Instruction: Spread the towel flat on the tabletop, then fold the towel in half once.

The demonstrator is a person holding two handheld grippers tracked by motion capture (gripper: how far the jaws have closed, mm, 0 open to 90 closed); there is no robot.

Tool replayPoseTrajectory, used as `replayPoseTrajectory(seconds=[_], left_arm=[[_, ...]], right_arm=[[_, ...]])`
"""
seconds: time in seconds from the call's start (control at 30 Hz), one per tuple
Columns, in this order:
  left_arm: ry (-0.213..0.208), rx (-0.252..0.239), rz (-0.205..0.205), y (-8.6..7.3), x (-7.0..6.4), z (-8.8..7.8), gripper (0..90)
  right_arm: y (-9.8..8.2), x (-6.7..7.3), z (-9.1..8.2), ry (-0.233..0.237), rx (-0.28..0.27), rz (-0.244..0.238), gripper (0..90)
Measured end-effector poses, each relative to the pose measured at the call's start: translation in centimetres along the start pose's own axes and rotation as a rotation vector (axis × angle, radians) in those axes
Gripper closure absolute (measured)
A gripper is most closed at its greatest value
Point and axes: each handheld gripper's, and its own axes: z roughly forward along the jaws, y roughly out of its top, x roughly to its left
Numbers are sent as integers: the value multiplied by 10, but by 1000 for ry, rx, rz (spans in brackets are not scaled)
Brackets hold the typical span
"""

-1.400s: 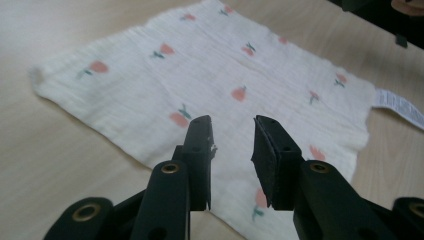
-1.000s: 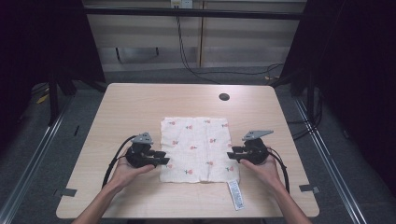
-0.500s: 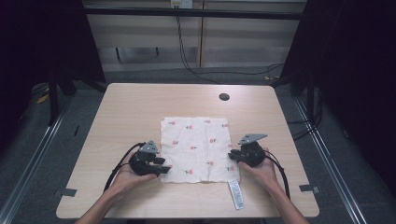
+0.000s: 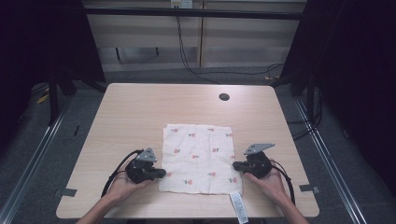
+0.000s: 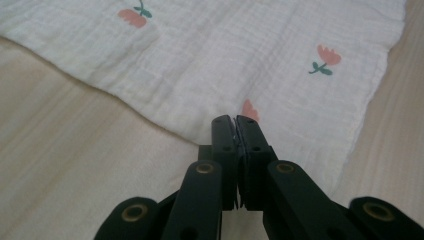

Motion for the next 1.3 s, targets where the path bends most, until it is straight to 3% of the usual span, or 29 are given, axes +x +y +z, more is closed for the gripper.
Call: replayPoseTrajectory(seconds=[0.2,0.27,0.3,0.4,0.43,0.47,0.5,0.6,0.87,1.07,1.2,1.3], left_arm=[[-18,5,-10,-4,-5,-3,877],[-27,10,-10,-4,-4,-4,841],[-41,0,-11,-4,-4,-4,814],[-44,-5,-21,-3,-3,-5,759],[-51,-31,-30,-2,-3,-6,757],[-49,-23,-13,-1,-2,-8,752],[-50,-50,-30,-1,-2,-8,739],[-45,-54,-26,1,0,-11,726],[-2,-79,-83,9,10,-10,718],[-10,-79,-97,16,15,-5,695],[-13,-84,-83,23,18,-1,697],[-3,-77,-93,27,23,7,701]], right_arm=[[-1,6,-1,5,0,-10,863],[-2,5,0,12,-4,-12,832],[0,4,-1,12,-17,0,766],[3,3,-4,9,-32,8,738],[8,2,-5,16,-60,8,732],[11,2,-5,18,-68,7,732],[13,2,-5,21,-76,7,730],[19,2,-3,25,-80,2,729],[32,4,1,48,-93,-22,720],[36,-1,-1,62,-101,-20,720],[44,-5,-1,59,-113,-20,720],[56,-17,5,41,-120,-18,718]])
